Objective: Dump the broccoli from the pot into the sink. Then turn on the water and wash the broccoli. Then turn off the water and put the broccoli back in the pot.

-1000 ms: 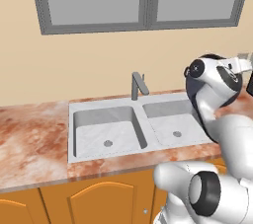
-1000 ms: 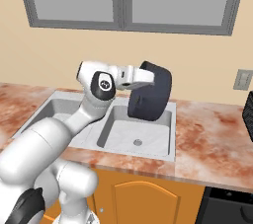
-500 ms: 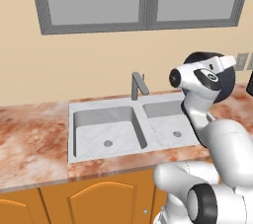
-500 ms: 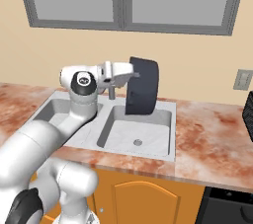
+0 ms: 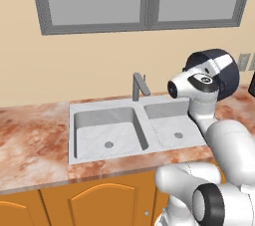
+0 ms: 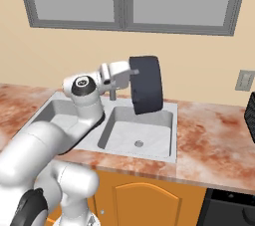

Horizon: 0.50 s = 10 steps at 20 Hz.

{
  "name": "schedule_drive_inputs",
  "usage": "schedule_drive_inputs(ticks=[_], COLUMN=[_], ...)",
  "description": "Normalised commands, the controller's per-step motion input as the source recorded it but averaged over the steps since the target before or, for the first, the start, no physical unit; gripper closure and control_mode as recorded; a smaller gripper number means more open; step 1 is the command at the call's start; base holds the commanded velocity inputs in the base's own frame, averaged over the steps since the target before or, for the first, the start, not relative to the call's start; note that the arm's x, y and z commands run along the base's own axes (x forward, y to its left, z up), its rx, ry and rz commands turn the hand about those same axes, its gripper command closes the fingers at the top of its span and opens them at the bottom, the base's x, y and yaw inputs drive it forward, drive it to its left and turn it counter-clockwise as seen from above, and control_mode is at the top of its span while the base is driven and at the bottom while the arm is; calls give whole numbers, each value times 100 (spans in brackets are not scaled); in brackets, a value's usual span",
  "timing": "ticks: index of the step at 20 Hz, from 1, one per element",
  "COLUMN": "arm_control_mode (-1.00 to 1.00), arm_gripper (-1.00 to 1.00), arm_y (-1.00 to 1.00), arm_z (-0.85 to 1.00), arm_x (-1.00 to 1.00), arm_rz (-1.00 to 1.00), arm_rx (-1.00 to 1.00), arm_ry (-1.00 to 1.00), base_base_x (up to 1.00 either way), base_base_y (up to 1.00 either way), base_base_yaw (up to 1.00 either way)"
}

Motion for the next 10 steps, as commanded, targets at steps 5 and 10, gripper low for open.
schedule_drive_inputs(ticks=[5, 10], arm_control_mode=[-100, -100], arm_gripper=[100, 100], arm_y=[2, 10], arm_z=[10, 13], arm_x=[14, 8], arm_rz=[0, 0], arm_rx=[-20, -26], arm_ry=[0, -3], base_base_x=[0, 0], base_base_y=[0, 0], base_base_yaw=[0, 0])
